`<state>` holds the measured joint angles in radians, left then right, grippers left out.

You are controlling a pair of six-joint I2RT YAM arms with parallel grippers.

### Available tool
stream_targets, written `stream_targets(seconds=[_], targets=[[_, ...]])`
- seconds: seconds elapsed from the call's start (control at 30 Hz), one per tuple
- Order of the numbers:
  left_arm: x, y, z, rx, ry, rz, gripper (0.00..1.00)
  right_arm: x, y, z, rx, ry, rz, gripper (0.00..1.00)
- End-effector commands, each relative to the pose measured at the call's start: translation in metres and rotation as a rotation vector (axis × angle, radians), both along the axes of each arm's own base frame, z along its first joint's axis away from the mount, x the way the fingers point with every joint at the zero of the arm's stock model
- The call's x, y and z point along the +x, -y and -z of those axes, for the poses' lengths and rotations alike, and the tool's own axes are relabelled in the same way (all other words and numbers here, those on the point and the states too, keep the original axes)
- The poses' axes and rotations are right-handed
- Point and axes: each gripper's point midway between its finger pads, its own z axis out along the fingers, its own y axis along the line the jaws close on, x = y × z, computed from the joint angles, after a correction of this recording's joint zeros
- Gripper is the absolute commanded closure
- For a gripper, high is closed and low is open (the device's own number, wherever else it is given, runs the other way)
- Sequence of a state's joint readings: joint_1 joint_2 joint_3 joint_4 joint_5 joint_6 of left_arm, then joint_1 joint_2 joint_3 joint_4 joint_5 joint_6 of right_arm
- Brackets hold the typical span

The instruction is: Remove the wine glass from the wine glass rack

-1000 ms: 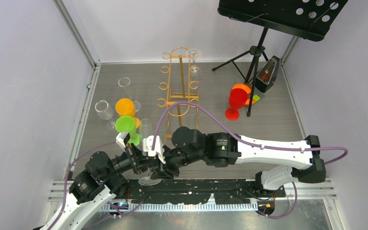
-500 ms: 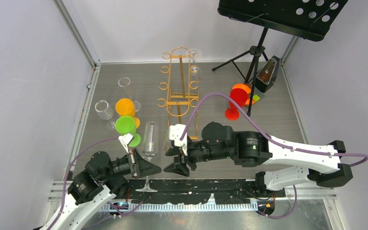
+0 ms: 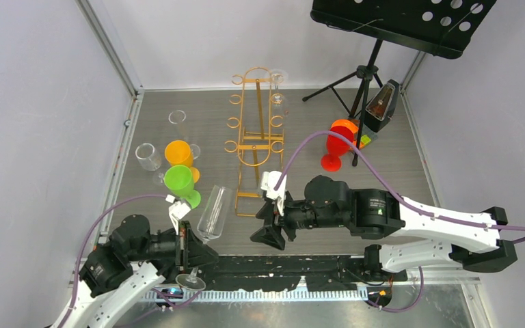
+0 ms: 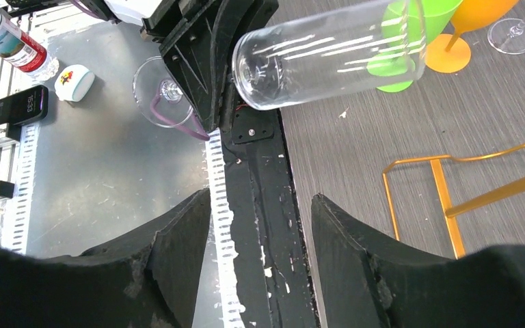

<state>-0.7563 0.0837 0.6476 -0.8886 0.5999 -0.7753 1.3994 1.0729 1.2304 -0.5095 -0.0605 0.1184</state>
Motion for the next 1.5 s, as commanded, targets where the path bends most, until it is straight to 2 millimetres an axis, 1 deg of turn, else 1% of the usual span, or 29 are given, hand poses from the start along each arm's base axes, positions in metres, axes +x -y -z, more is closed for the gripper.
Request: stream_targets(seconds=[0.0,0.13,0.27,0.4,0.5,0.53,0.63,0.67,0.7,0.73,0.77,0.8,0.83,0.87,0.9,0.93,0.97,1.0,1.03,1.1,1.3,1.47], targets=[[-0.018,-0.007,0.002,0.044,0.118,0.143,1.00,0.001,0.009,-0.014,0.048,-0.013,0.020,0.37],[-0.032,-0.014,0.005,0.045,0.145,0.219,1.00,0.003,0.014,-0.013,0.042,-0.004,0.018,0.32],[-0.046,-0.020,0.010,0.051,0.168,0.299,1.00,-0.001,0.015,-0.015,0.051,0.002,-0.039,0.27],[-0.053,-0.024,0.019,0.078,0.175,0.351,1.00,-0.006,0.012,-0.020,0.075,0.009,-0.134,0.25],[-0.056,-0.025,0.021,0.067,0.188,0.374,1.00,-0.009,0.010,-0.023,0.086,0.014,-0.207,0.23],[-0.058,-0.027,0.022,0.065,0.194,0.379,1.00,-0.009,0.007,-0.021,0.080,0.024,-0.227,0.23],[-0.061,-0.029,0.022,0.052,0.217,0.394,1.00,-0.016,0.002,-0.025,0.090,0.037,-0.309,0.23],[-0.061,-0.030,0.023,0.051,0.223,0.397,1.00,-0.018,-0.002,-0.026,0.090,0.043,-0.342,0.23],[-0.062,-0.030,0.023,0.049,0.229,0.401,1.00,-0.018,-0.006,-0.022,0.078,0.041,-0.353,0.23],[-0.063,-0.031,0.023,0.047,0.231,0.404,1.00,-0.019,-0.007,-0.026,0.086,0.054,-0.372,0.22],[-0.063,-0.031,0.024,0.047,0.234,0.406,1.00,-0.018,-0.012,-0.023,0.074,0.052,-0.381,0.22],[-0.063,-0.032,0.025,0.048,0.237,0.405,1.00,-0.019,-0.014,-0.026,0.081,0.065,-0.396,0.22],[-0.063,-0.032,0.025,0.048,0.238,0.405,1.00,-0.018,-0.018,-0.023,0.069,0.061,-0.403,0.22],[-0.064,-0.032,0.025,0.047,0.239,0.407,1.00,-0.019,-0.020,-0.028,0.078,0.071,-0.418,0.22],[-0.064,-0.032,0.026,0.048,0.237,0.409,1.00,-0.018,-0.024,-0.025,0.071,0.072,-0.427,0.23],[-0.064,-0.032,0.026,0.049,0.237,0.409,1.00,-0.020,-0.026,-0.029,0.078,0.073,-0.439,0.23],[-0.064,-0.032,0.026,0.050,0.236,0.410,1.00,-0.019,-0.029,-0.027,0.073,0.073,-0.447,0.23],[-0.064,-0.033,0.027,0.053,0.235,0.410,1.00,-0.020,-0.031,-0.030,0.079,0.075,-0.454,0.23],[-0.065,-0.035,0.027,0.038,0.259,0.407,1.00,-0.019,-0.034,-0.027,0.072,0.069,-0.460,0.23],[-0.066,-0.036,0.027,0.035,0.266,0.408,1.00,-0.020,-0.038,-0.029,0.074,0.065,-0.473,0.23],[-0.066,-0.037,0.027,0.029,0.284,0.402,1.00,-0.022,-0.047,-0.025,0.065,0.037,-0.501,0.27],[-0.066,-0.038,0.026,0.024,0.291,0.402,1.00,-0.026,-0.051,-0.022,0.063,0.013,-0.527,0.33]])
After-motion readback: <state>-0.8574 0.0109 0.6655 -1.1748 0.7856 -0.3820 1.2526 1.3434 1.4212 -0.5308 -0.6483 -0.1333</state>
